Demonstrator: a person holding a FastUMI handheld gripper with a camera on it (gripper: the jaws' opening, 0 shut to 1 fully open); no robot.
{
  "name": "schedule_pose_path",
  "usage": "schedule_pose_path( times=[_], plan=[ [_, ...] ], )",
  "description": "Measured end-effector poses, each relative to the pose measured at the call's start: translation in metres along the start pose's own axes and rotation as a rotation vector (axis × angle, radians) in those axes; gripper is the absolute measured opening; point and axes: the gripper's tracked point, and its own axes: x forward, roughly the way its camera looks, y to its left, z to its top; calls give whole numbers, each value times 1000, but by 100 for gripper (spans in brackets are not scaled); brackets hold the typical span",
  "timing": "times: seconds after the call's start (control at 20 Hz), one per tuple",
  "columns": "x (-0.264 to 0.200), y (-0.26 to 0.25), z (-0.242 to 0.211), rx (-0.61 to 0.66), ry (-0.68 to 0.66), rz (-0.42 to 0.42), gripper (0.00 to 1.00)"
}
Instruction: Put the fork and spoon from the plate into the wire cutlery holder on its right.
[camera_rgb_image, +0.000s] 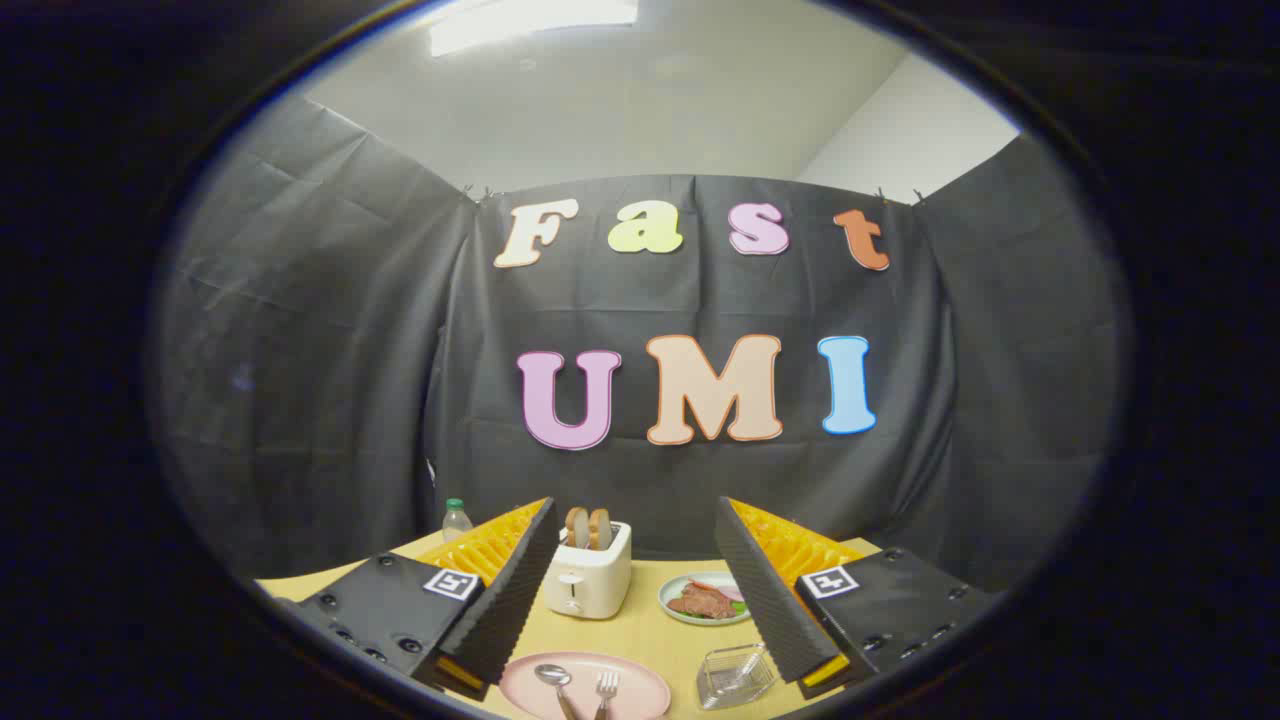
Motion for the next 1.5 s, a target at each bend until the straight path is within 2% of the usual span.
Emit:
schedule_pose_path(
  times=[0.95,1.25,1.5],
  plan=[
    [23,-11,-1,4,-3,4,100],
    [26,-10,-15,6,19,12,100],
    [29,-7,-55,-4,93,37,100]
  ],
)
